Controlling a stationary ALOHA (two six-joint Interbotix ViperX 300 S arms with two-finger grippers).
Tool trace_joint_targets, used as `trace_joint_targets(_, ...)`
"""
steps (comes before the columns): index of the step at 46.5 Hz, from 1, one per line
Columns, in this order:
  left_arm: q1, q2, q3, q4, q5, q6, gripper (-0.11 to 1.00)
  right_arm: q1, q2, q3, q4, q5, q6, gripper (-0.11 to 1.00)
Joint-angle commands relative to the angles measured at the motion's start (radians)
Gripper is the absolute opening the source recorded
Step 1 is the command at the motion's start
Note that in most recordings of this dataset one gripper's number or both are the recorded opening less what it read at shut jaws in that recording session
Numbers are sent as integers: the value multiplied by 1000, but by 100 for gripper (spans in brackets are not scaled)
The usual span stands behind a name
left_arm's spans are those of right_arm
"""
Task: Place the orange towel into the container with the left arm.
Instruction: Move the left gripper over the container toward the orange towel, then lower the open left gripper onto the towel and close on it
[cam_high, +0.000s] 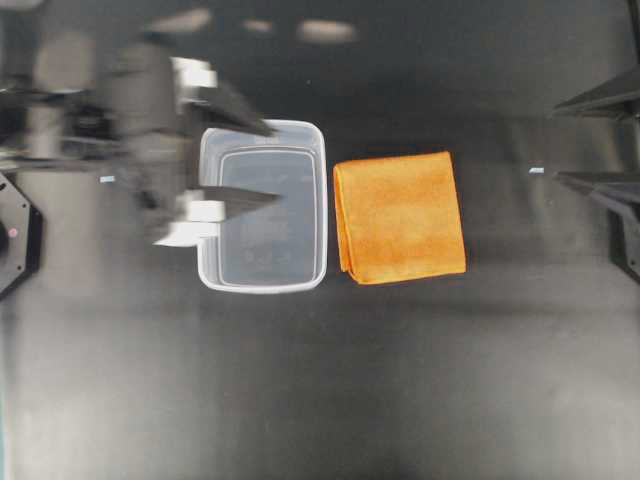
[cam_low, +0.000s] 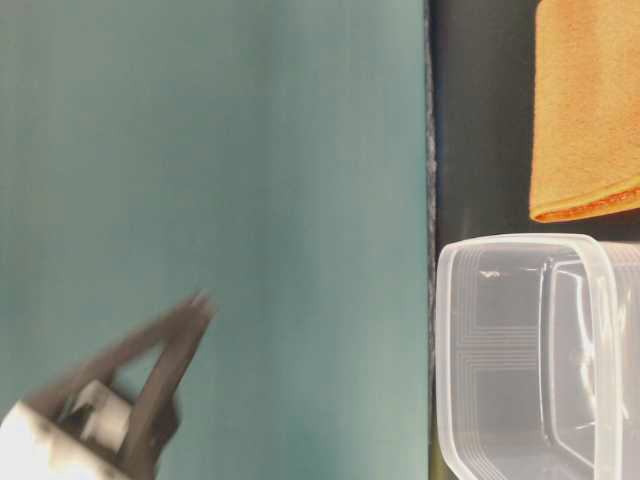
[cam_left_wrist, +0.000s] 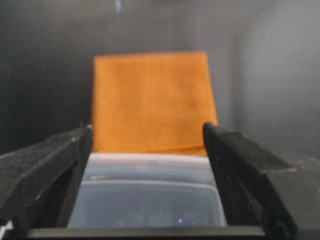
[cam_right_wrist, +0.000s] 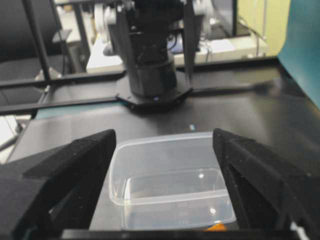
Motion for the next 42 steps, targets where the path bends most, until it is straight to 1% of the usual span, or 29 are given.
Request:
trace_joint_targets(1,-6,144,-187,3,141,2,86,-9,-25,-20,3,8,2,76)
trace_joint_targets(5,-6,267,-316,3,256,11,87,-21,-37,-17,3,11,2,76)
trace_joint_targets(10,-11,377,-439,3,345,41,88,-29,-38,-17,3,14,3,76)
trace_joint_targets(16,-20,497,-552,3,385,86,88,-29,-40,-15,3,14,5,76)
trace_joint_targets(21,-18,584,-621,3,403,100,88,-29,-40,-12,3,14,5,76)
trace_joint_targets(28,-12,681,-663,3,403,120,88,-29,-40,-14,3,14,5,76)
trace_joint_targets(33,-15,747,-667,3,403,130,89,-29,-40,-12,3,14,5,76)
trace_joint_targets(42,-18,819,-669,3,403,133,89,-31,-38,-11,3,14,5,76)
